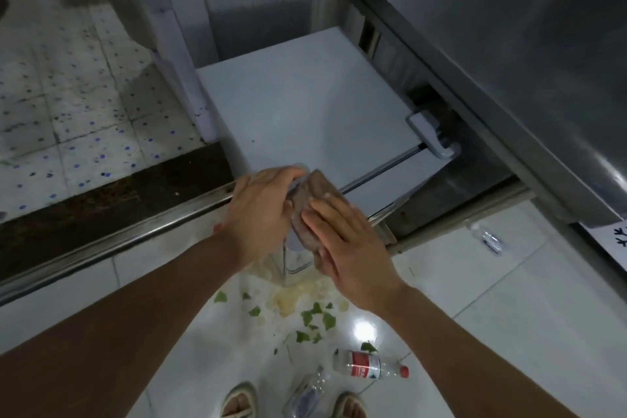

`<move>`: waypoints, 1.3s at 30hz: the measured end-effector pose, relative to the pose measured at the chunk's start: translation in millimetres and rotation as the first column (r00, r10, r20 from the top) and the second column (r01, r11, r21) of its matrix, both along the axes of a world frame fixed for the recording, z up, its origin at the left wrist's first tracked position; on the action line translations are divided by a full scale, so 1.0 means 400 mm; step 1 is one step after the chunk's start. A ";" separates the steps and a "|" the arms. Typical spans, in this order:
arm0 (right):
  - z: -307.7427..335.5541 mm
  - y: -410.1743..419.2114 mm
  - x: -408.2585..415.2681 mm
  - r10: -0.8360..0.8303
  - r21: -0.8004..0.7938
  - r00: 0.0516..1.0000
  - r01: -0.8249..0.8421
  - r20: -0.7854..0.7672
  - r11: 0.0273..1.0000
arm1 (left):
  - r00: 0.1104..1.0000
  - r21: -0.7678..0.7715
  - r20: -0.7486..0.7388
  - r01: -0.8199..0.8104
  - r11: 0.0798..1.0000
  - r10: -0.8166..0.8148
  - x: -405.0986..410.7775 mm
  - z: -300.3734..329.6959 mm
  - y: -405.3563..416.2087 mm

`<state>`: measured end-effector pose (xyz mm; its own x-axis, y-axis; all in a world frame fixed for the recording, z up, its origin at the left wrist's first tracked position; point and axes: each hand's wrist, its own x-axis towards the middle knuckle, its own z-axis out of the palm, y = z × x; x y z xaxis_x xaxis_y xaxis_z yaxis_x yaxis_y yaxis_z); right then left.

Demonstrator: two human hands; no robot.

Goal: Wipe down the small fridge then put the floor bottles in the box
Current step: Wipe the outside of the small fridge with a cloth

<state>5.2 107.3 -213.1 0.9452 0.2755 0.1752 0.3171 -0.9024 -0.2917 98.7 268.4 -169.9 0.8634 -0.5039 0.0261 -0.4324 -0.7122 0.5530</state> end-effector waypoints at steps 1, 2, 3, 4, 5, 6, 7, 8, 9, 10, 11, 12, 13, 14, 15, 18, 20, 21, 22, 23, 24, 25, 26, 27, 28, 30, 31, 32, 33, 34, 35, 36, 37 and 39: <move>0.004 -0.037 0.010 0.011 -0.013 1.000 -0.011 -0.021 1.000 | 1.000 0.003 -0.001 0.000 1.000 0.000 0.007 -0.001 -0.016; 0.012 -0.080 0.023 -0.017 -0.013 0.999 0.017 -0.052 1.000 | 1.000 0.010 -0.003 -0.011 1.000 0.011 0.014 0.000 -0.030; 0.018 -0.129 0.035 -0.078 -0.004 0.994 0.078 -0.074 0.997 | 1.000 0.017 -0.004 -0.027 0.999 0.027 0.022 -0.002 -0.046; 0.024 -0.177 0.047 -0.147 0.004 0.985 0.148 -0.093 0.989 | 0.999 0.023 -0.001 -0.039 0.999 0.039 0.029 -0.004 -0.063; 0.028 -0.220 0.059 -0.199 0.001 0.974 0.201 -0.106 0.980 | 0.999 0.027 0.004 -0.046 0.999 0.046 0.036 -0.008 -0.082; 0.032 -0.257 0.072 -0.234 -0.025 0.965 0.233 -0.114 0.972 | 0.999 0.031 0.010 -0.047 0.998 0.047 0.042 -0.013 -0.102; 0.034 -0.285 0.085 -0.261 -0.066 0.958 0.254 -0.121 0.965 | 0.999 0.035 0.015 -0.044 0.998 0.044 0.047 -0.019 -0.123; 0.036 -0.306 0.096 -0.288 -0.104 0.950 0.276 -0.125 0.956 | 0.999 0.036 0.019 -0.044 0.998 0.043 0.050 -0.025 -0.144; 0.037 -0.320 0.106 -0.316 -0.132 0.941 0.301 -0.121 0.945 | 0.999 0.032 0.022 -0.050 0.998 0.049 0.053 -0.030 -0.166; 0.043 -0.327 0.115 -0.338 -0.145 0.935 0.322 -0.104 0.936 | 0.998 0.031 0.027 -0.056 0.998 0.055 0.057 -0.034 -0.188; 0.050 -0.329 0.120 -0.348 -0.150 0.934 0.333 -0.083 0.931 | 0.998 0.042 0.034 -0.054 0.998 0.053 0.060 -0.038 -0.209; 0.057 -0.330 0.126 -0.339 -0.153 0.939 0.328 -0.051 0.932 | 0.998 0.057 0.044 -0.049 0.997 0.046 0.064 -0.042 -0.229; 0.062 -0.334 0.135 -0.327 -0.152 0.945 0.324 0.006 0.934 | 0.998 0.068 0.052 -0.048 0.997 0.044 0.069 -0.044 -0.246; 0.069 -0.340 0.147 -0.324 -0.146 0.943 0.332 0.073 0.932 | 0.997 0.072 0.056 -0.057 0.996 0.053 0.075 -0.046 -0.259; 0.079 -0.349 0.166 -0.330 -0.142 0.935 0.347 0.130 0.927 | 0.996 0.071 0.057 -0.075 0.995 0.071 0.080 -0.046 -0.267; 0.105 -0.387 0.240 -0.320 -0.183 0.947 0.317 0.018 0.930 | 0.990 0.056 0.075 -0.123 0.991 0.118 0.082 -0.043 -0.272; 0.096 -0.409 0.281 -0.297 -0.206 0.943 0.264 -0.148 0.942 | 0.987 0.055 0.094 -0.140 0.989 0.134 0.075 -0.038 -0.275; 0.087 -0.413 0.290 -0.310 -0.209 0.931 0.270 -0.193 0.940 | 0.984 0.054 0.090 -0.157 0.986 0.151 0.072 -0.034 -0.279; 0.079 -0.413 0.287 -0.330 -0.204 0.922 0.290 -0.202 0.935 | 0.982 0.052 0.084 -0.176 0.983 0.172 0.070 -0.032 -0.284; 0.071 -0.411 0.273 -0.347 -0.202 0.920 0.310 -0.185 0.929 | 0.978 0.053 0.081 -0.195 0.979 0.190 0.069 -0.029 -0.291; 0.062 -0.409 0.251 -0.363 -0.200 0.920 0.331 -0.151 0.922 | 0.976 0.060 0.082 -0.208 0.976 0.203 0.067 -0.026 -0.296; 0.051 -0.412 0.223 -0.378 -0.190 0.919 0.354 -0.113 0.916 | 0.975 0.074 0.083 -0.212 0.974 0.206 0.064 -0.023 -0.301; 0.039 -0.417 0.193 -0.390 -0.173 0.917 0.372 -0.080 0.912 | 0.976 0.097 0.087 -0.207 0.974 0.198 0.060 -0.020 -0.303; 0.028 -0.424 0.164 -0.392 -0.161 0.918 0.379 -0.060 0.911 | 0.977 0.127 0.099 -0.198 0.972 0.187 0.054 -0.019 -0.304; 0.017 -0.431 0.138 -0.383 -0.159 0.922 0.371 -0.054 0.915 | 0.978 0.158 0.118 -0.192 0.969 0.174 0.046 -0.019 -0.300; 0.003 -0.438 0.097 -0.365 -0.162 0.929 0.351 -0.066 0.922 | 0.974 0.172 0.170 -0.182 0.968 0.152 0.021 -0.018 -0.284; 0.000 -0.437 0.087 -0.367 -0.147 0.928 0.354 -0.072 0.924 | 0.968 0.157 0.207 -0.178 0.971 0.144 0.006 -0.017 -0.270; -0.002 -0.435 0.087 -0.368 -0.125 0.927 0.358 -0.069 0.925 | 0.958 0.147 0.248 -0.182 0.972 0.142 -0.012 -0.016 -0.251; -0.001 -0.431 0.094 -0.362 -0.104 0.930 0.355 -0.058 0.929 | 0.948 0.151 0.284 -0.195 0.969 0.147 -0.031 -0.016 -0.229; -0.001 -0.427 0.109 -0.348 -0.088 0.936 0.344 -0.045 0.935 | 0.938 0.163 0.310 -0.212 0.964 0.154 -0.050 -0.019 -0.205; -0.001 -0.423 0.126 -0.339 -0.075 0.940 0.336 -0.036 0.939 | 0.931 0.172 0.327 -0.226 0.959 0.161 -0.070 -0.024 -0.182; 0.000 -0.416 0.139 -0.346 -0.054 0.938 0.345 -0.026 0.937 | 0.926 0.171 0.338 -0.233 0.957 0.165 -0.089 -0.030 -0.161; 0.000 -0.406 0.145 -0.369 -0.013 0.929 0.369 -0.009 0.929 | 0.923 0.163 0.346 -0.235 0.958 0.168 -0.107 -0.038 -0.143; -0.005 -0.369 0.132 -0.422 0.099 0.905 0.416 0.055 0.904 | 0.915 0.137 0.359 -0.245 0.960 0.182 -0.135 -0.055 -0.118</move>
